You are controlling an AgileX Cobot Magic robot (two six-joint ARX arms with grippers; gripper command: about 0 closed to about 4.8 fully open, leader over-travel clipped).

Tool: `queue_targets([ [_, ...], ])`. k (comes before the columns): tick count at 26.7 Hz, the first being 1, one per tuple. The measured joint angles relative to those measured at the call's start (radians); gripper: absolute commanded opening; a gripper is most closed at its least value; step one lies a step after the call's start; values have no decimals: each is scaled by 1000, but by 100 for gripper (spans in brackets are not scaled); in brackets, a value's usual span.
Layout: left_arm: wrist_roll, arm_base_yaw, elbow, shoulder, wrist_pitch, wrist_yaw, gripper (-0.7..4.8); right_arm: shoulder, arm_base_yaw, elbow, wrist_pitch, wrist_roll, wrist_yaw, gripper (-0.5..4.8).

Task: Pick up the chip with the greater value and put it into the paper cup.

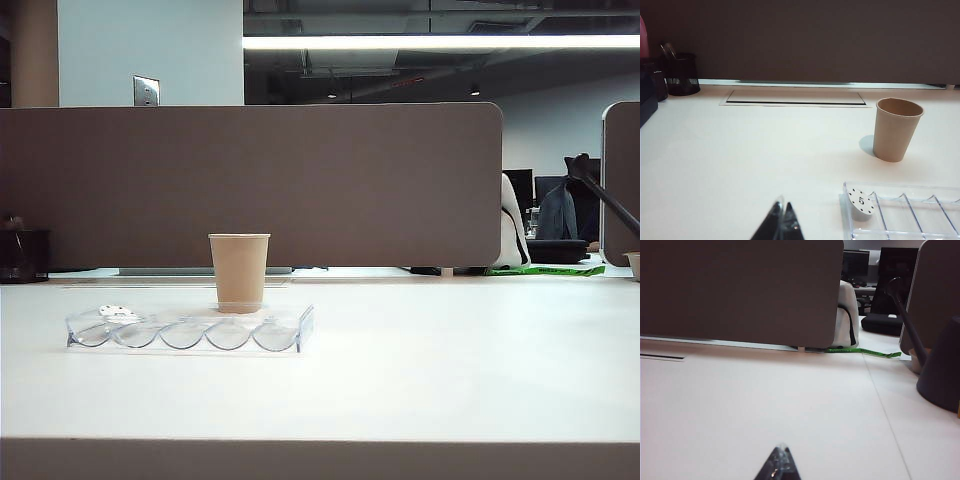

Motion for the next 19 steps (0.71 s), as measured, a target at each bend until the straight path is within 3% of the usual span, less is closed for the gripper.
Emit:
queue_targets([
  [19,0,0,0,0,-1,0,-3,0,0,0,-35,0,0,-6],
])
